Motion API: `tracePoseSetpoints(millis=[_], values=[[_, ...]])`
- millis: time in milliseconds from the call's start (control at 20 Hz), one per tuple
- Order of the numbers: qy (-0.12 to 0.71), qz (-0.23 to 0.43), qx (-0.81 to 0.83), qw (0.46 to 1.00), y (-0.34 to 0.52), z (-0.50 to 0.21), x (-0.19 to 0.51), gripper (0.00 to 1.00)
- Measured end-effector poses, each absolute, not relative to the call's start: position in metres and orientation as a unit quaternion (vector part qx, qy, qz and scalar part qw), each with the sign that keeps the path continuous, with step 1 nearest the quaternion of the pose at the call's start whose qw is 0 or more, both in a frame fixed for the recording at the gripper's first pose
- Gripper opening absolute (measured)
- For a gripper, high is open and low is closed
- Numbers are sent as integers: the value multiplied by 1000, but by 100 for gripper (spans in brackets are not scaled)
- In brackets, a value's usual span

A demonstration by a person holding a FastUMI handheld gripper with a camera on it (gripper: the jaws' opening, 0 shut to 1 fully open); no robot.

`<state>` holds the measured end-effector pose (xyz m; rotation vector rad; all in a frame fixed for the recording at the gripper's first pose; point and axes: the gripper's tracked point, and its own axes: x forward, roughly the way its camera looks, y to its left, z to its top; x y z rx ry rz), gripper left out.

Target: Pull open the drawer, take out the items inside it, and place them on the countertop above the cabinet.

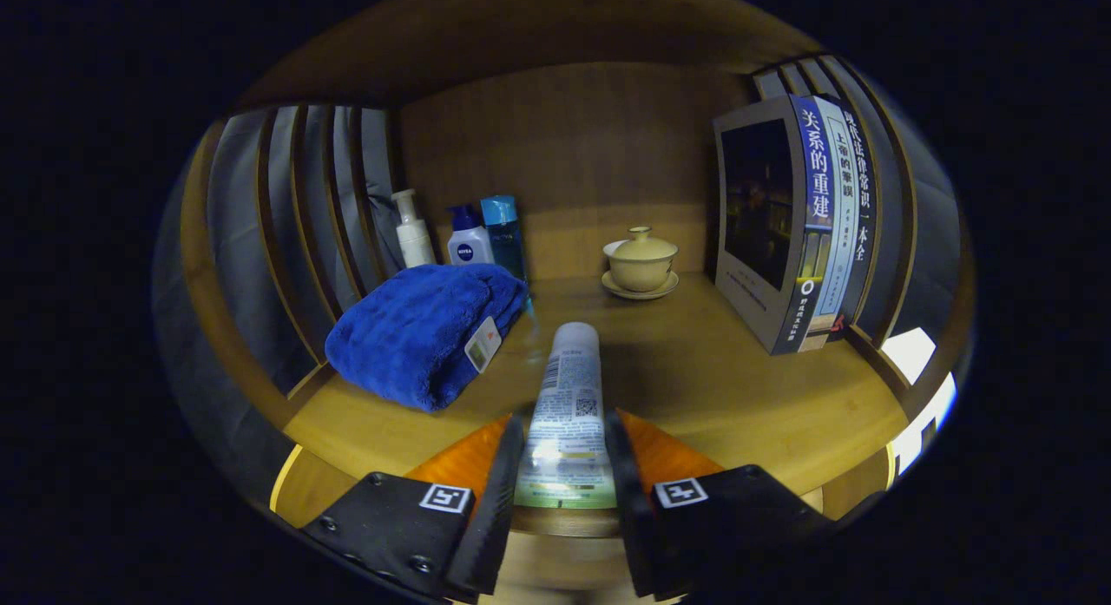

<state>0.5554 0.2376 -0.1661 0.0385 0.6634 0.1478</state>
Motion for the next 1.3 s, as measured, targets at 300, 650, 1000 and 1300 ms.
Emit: tracePoseSetpoints(millis=[300,650,1000,1300], values=[[261,72,18,962,238,-127,557,98],[110,109,22,988,262,9,498,98],[79,106,-22,991,265,3,387,98],[77,60,-19,995,234,-43,330,97]])
